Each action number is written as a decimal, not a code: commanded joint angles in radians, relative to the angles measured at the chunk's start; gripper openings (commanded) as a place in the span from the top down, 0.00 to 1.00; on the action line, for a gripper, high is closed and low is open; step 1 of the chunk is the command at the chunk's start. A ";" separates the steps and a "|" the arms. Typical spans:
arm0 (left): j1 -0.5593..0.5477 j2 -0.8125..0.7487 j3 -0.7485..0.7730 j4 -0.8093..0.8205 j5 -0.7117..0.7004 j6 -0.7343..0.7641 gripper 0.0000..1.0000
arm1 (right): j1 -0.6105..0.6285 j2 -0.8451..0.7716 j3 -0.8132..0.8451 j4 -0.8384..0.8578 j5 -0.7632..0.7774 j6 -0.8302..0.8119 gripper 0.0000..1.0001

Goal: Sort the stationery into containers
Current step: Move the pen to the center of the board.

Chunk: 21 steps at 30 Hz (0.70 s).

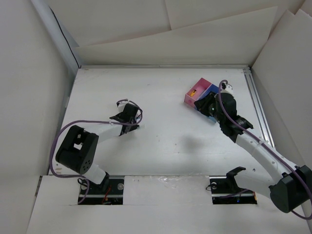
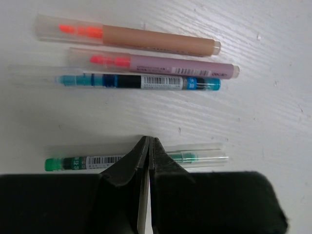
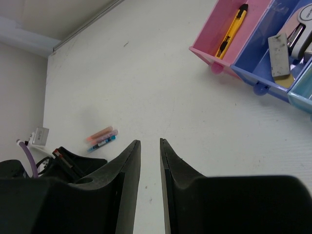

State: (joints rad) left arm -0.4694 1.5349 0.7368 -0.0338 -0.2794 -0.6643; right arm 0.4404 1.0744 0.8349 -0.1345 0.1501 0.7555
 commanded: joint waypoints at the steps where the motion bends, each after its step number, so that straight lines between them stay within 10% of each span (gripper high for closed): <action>1: -0.035 -0.025 -0.028 -0.031 0.071 -0.018 1.00 | 0.011 -0.010 0.029 0.032 0.017 -0.013 0.72; 21: -0.035 -0.194 -0.059 -0.020 0.152 -0.050 1.00 | 0.011 -0.010 0.029 0.032 0.017 -0.022 0.72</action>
State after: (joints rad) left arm -0.5030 1.4387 0.6838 -0.0479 -0.0906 -0.6910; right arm 0.4404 1.0744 0.8349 -0.1345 0.1505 0.7498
